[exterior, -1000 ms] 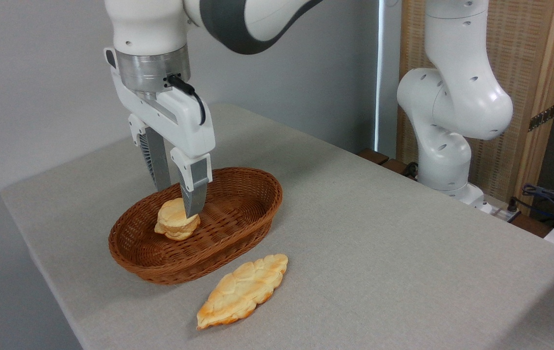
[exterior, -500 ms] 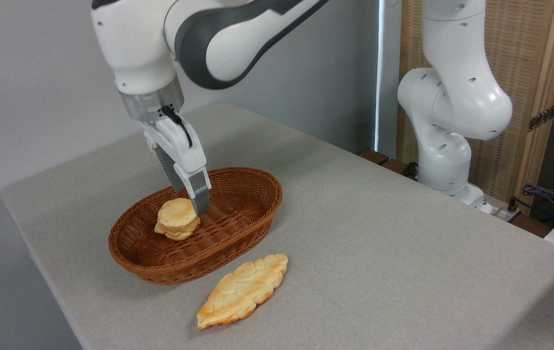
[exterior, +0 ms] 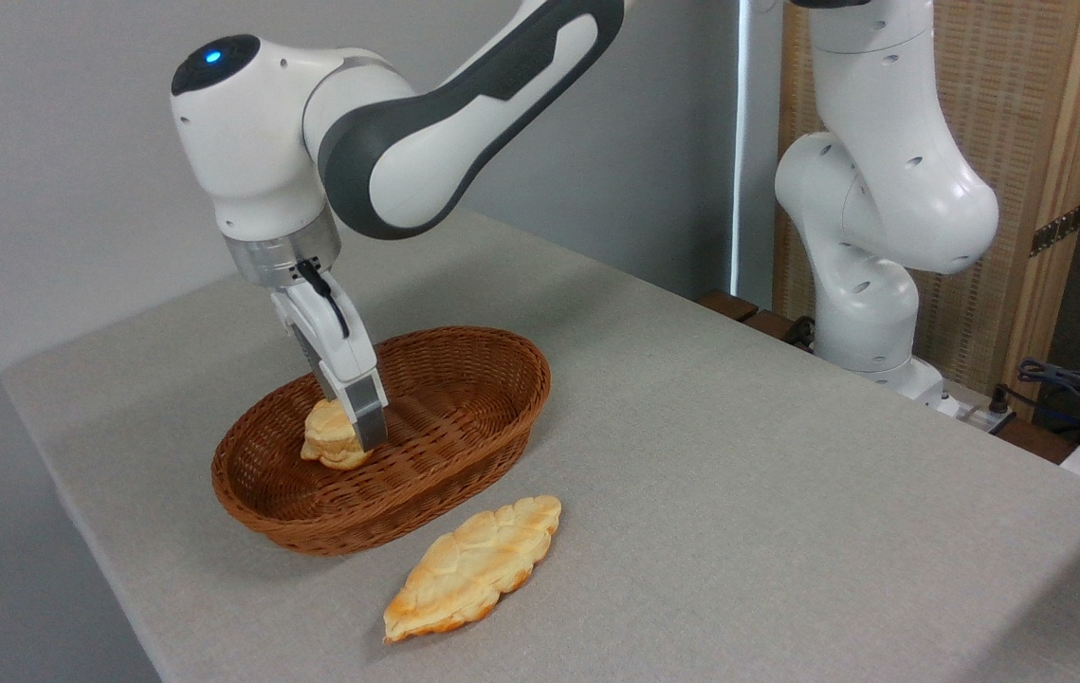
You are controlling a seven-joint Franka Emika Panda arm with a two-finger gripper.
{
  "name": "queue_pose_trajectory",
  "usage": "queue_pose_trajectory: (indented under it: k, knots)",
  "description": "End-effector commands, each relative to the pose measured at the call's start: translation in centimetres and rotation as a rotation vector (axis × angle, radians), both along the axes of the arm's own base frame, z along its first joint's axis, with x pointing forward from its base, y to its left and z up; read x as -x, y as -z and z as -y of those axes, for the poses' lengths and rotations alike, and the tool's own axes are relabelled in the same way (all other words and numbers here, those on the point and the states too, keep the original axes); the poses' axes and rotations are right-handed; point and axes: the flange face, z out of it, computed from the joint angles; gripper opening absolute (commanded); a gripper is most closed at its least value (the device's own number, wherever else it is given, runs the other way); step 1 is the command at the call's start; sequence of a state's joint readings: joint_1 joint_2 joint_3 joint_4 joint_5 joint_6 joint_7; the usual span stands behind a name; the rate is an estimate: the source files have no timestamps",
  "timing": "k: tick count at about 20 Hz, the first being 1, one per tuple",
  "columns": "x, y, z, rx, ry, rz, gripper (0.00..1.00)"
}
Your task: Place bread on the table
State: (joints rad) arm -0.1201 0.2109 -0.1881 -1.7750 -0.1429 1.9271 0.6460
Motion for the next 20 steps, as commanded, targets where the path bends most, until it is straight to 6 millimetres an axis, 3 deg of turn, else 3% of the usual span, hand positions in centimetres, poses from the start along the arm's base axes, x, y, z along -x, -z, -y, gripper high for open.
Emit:
queue_pose_trajectory:
  k: [1,5,7,8,10,20]
  knots:
    - [0.01,0.46,0.71,0.008,0.004,0.009,1.00]
    - [-0.19,0.71,0.82,0.011,0.001,0.017,0.99]
    - [-0.20,0.56,0.81,0.009,0.003,0.019,0.71]
    - [-0.26,0.49,0.73,0.009,0.000,0.021,0.51]
    - [-0.29,0.42,0.73,0.010,0.001,0.022,0.31]
    - [-0.34,0.34,0.65,0.011,0.001,0.024,0.32]
